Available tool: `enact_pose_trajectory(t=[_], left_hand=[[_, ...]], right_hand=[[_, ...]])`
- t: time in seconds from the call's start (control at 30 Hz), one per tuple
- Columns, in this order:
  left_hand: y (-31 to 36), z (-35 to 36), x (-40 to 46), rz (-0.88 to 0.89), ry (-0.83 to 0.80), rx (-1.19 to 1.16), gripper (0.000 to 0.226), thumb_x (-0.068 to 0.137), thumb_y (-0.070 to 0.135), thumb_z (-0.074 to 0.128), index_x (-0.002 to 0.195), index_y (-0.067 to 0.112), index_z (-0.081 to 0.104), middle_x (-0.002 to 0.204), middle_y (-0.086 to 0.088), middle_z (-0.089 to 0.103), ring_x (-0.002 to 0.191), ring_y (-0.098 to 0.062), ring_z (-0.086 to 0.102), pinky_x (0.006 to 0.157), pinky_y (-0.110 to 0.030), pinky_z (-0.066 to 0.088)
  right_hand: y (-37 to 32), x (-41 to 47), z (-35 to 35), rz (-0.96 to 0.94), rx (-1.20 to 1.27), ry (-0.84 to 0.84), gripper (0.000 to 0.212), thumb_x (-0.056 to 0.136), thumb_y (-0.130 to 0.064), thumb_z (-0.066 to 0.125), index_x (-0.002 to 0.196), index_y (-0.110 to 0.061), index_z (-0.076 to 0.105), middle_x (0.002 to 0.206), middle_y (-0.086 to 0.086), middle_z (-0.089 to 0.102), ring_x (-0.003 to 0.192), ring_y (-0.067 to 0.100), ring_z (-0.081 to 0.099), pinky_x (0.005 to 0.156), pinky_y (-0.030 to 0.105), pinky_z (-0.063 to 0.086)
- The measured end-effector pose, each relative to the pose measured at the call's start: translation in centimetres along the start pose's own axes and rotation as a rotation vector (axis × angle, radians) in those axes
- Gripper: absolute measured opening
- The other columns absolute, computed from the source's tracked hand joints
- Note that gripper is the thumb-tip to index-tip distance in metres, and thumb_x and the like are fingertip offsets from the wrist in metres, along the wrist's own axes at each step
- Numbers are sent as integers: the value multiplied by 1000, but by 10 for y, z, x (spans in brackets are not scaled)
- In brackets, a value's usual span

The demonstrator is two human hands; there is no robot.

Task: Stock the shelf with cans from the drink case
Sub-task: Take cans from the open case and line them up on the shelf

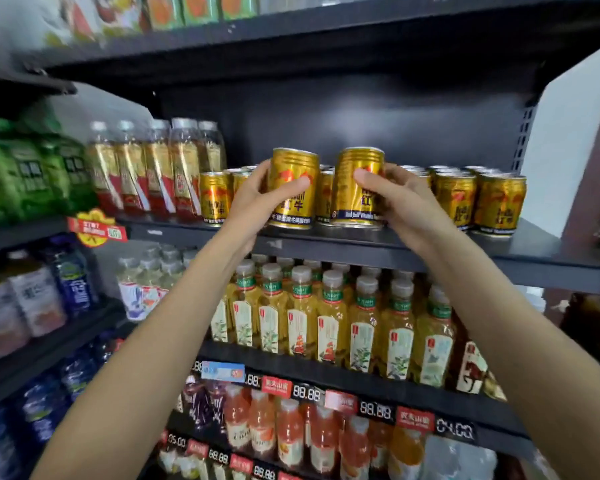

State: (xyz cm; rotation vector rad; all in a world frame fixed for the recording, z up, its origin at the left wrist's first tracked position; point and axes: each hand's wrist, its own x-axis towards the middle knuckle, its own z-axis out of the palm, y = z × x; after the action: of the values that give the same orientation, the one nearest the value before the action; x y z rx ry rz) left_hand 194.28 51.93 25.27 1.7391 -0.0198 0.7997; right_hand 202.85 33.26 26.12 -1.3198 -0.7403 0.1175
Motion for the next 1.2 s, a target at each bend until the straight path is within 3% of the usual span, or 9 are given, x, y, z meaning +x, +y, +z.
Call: enact_pose_trajectory(t=[0.1,0.17,0.23,0.4,0.57,0.77,0.93,1.07,1.2], left_hand=[[-7,-5,24,12,-18,119,56,72,40,78,120,30,51,108,15,61,101,0,56,79,-16,42],[-15,-5,34,42,15,238,59,73,39,77,124,28,49,108,16,58,100,-1,54,76,-12,40],[-26,-5,43,95,83,395,71,71,43,77,132,23,46,122,7,57,109,-8,52,86,-18,41],[-50,8,45,279,192,750,80,78,50,69,140,12,35,139,-6,47,127,-21,44,105,-38,38],[-60,15,45,362,236,824,81,82,48,65,142,9,29,140,-11,38,128,-23,41,99,-30,39],[-61,-6,54,602,326,1299,74,80,71,44,119,10,56,125,-10,55,117,-29,47,94,-40,34],[-73,-15,55,540,311,1229,76,80,75,35,131,20,49,131,-3,53,128,-23,42,107,-46,19],[-73,-15,55,496,280,1170,75,83,72,36,137,21,42,138,-1,49,133,-21,37,113,-45,13],[-72,-12,52,486,283,1082,66,91,59,38,143,19,35,146,-3,41,140,-19,27,116,-40,9]], right_hand=[[9,22,6,-40,-107,60,65,60,-38,84,116,-15,60,110,1,68,105,20,65,93,40,51],[16,30,11,-71,-191,123,65,67,-34,82,123,-15,56,113,-2,66,105,15,63,80,25,52],[23,35,14,-115,-277,185,66,70,-32,81,128,-14,53,112,-3,64,104,13,62,79,22,52],[40,46,18,-164,-406,248,72,69,-36,81,130,-13,50,116,-3,63,107,14,60,94,34,51],[49,47,19,-198,-475,281,72,71,-40,78,132,-13,49,118,-2,63,107,13,60,93,33,52],[44,44,20,-226,-505,319,70,76,-36,76,134,-13,45,111,-7,57,99,6,55,86,22,50],[50,47,36,-257,-601,314,68,74,-38,76,130,-11,48,119,2,61,102,12,57,90,28,50],[60,52,44,-225,-701,323,81,71,-47,76,136,-10,44,133,7,54,120,22,52,98,41,48],[63,49,47,-214,-828,342,86,74,-47,74,142,-12,34,142,8,42,129,24,42,101,36,43]])
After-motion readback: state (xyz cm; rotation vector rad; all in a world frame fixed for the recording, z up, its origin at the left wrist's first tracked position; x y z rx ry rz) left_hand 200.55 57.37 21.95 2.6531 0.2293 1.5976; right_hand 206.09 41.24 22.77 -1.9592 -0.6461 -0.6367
